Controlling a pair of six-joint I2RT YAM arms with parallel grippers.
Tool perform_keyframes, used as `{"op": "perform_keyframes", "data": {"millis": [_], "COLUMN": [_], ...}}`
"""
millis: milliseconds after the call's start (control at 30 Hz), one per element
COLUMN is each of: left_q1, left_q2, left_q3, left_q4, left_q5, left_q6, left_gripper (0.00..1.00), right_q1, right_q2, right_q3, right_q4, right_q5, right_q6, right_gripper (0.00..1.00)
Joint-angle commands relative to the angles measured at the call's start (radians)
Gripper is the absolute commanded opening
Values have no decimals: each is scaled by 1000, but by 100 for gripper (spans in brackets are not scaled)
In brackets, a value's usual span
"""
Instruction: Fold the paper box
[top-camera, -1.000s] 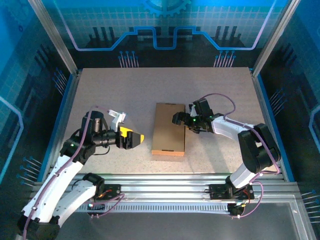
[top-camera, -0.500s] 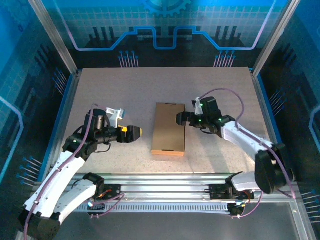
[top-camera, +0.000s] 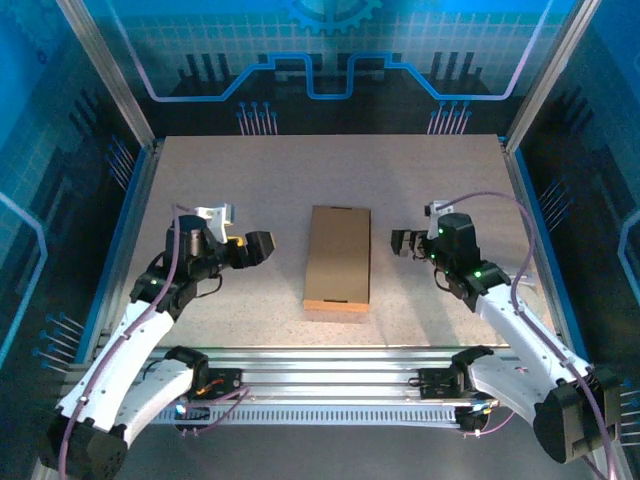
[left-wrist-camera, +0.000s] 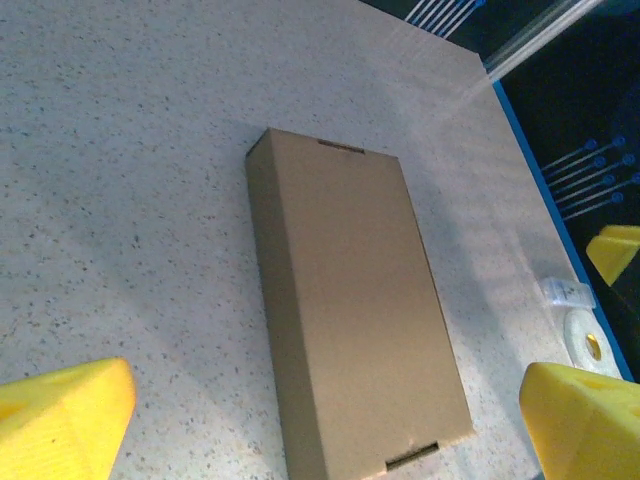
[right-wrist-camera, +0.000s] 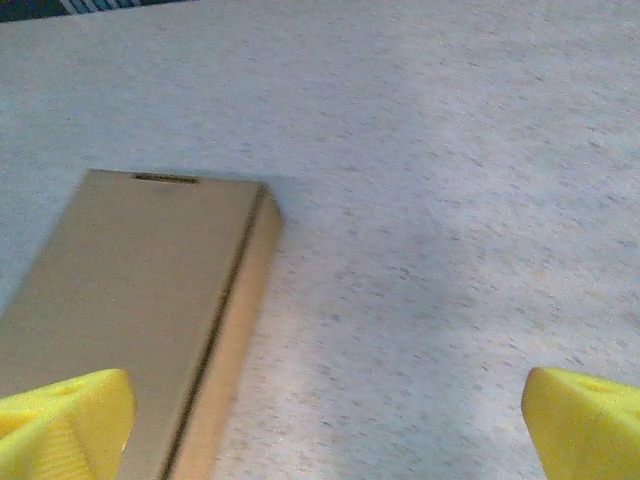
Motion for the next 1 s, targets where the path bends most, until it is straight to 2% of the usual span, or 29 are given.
{"op": "perform_keyframes", "data": {"millis": [0, 133, 333, 533, 700, 967], "left_q1": [18, 22, 23, 29, 43, 81], "left_q2": [6, 1, 0, 15, 54, 156], "left_q3": [-32, -44, -79, -112, -141, -204], "left_q4": [75, 76, 100, 176, 234, 403], "left_q5": [-25, -66, -156, -195, -219, -389], "left_q6": [-10, 14, 46, 77, 101, 153], "left_gripper": [99, 99, 99, 99, 99, 100], "right_q1": [-46, -90, -131, -135, -149, -197], "right_q2": [-28, -35, 14, 33, 51, 176], "right_q3": [-92, -149, -153, -182, -204, -215], "right_q4": [77, 162, 245, 360, 425, 575], "right_q5": [62, 33, 54, 11, 36, 44], "right_q6": [-37, -64, -121, -163, -207, -248], "right_gripper": [100, 100, 100, 100, 100, 100]}}
